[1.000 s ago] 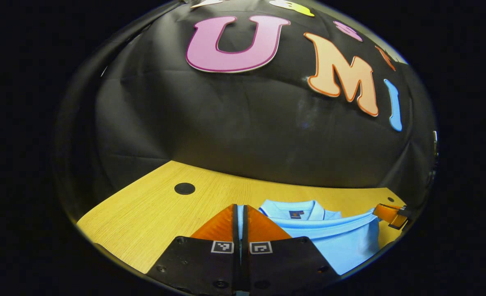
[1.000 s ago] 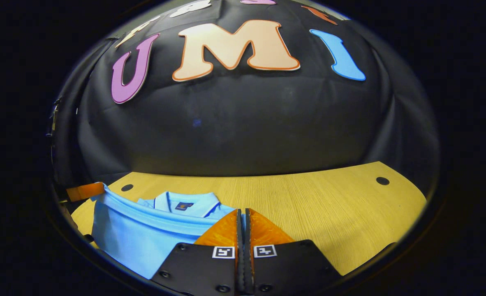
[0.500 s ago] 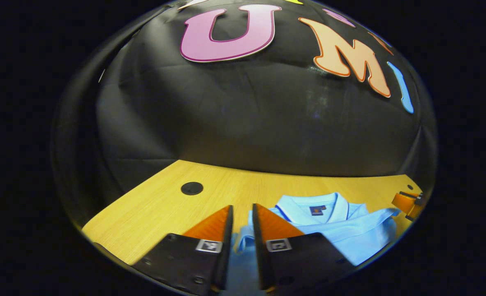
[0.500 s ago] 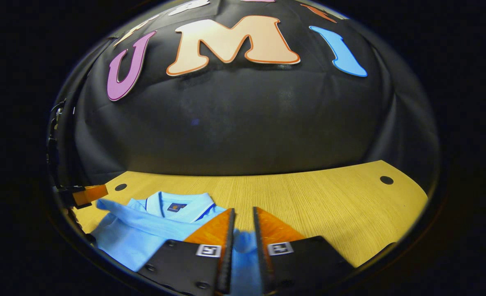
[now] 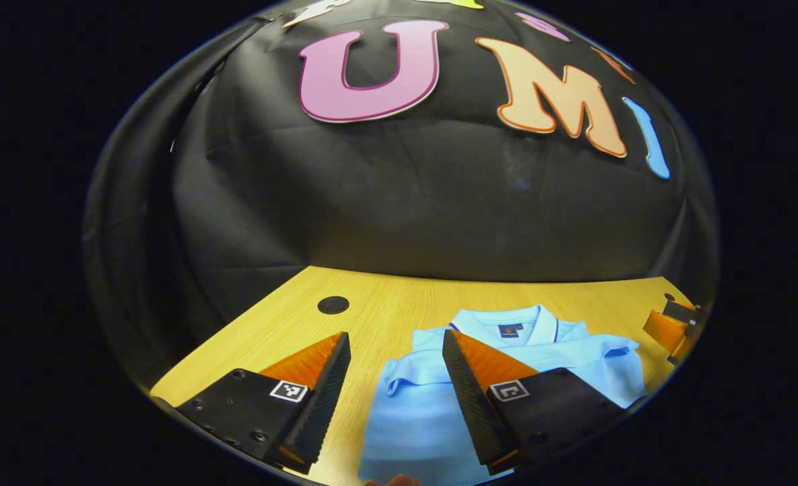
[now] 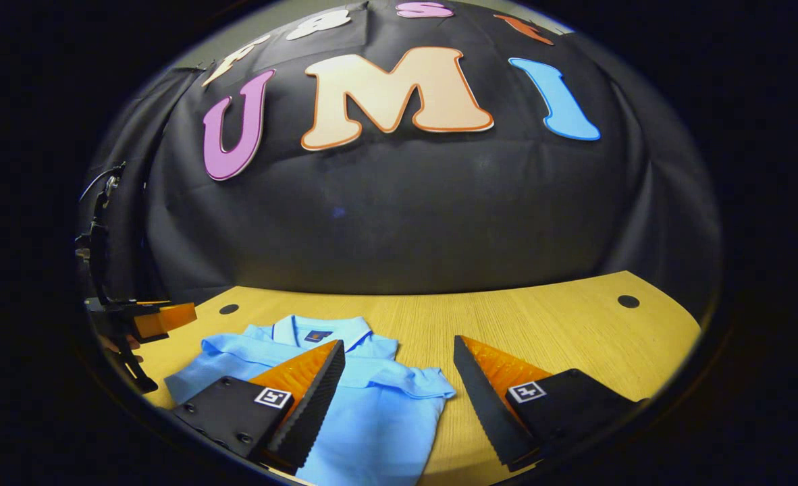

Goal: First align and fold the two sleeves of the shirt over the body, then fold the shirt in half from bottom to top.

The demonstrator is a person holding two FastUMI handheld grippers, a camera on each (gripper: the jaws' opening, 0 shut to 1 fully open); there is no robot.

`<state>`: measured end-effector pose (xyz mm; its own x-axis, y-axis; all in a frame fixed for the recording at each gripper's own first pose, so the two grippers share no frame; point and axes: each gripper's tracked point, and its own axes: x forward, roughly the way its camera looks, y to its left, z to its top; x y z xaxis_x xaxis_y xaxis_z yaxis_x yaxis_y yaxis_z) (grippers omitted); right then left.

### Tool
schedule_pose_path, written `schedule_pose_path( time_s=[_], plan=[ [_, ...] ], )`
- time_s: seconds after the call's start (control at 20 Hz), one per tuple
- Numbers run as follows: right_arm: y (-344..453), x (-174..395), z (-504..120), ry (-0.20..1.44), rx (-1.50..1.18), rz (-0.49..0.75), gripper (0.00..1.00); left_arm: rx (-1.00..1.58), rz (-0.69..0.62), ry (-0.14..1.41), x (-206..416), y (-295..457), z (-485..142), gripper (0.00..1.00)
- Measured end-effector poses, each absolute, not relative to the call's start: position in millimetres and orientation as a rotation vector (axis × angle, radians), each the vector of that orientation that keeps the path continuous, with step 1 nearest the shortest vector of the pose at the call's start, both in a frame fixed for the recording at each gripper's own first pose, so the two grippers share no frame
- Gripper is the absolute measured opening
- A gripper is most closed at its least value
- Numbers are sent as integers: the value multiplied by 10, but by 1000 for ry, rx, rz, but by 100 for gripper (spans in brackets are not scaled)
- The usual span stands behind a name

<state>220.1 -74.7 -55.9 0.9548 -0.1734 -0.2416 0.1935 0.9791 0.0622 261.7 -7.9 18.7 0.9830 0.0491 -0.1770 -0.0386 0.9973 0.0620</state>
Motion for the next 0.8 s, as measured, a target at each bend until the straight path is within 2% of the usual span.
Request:
schedule_pose_path(
  time_s=[0.3,0.45,0.6,0.8],
  plan=[
    [-655,1384,-163,138,88,-150,100,108,-27,120,1824,-269,394,82],
    [-690,981,-47,96,75,-150,100,130,-75,153,1425,-393,247,82],
    [-725,572,-24,77,95,-158,100,157,-84,121,1073,-426,241,82],
    [-771,88,-46,59,100,-172,100,93,-126,129,723,-568,125,82]
  ],
)
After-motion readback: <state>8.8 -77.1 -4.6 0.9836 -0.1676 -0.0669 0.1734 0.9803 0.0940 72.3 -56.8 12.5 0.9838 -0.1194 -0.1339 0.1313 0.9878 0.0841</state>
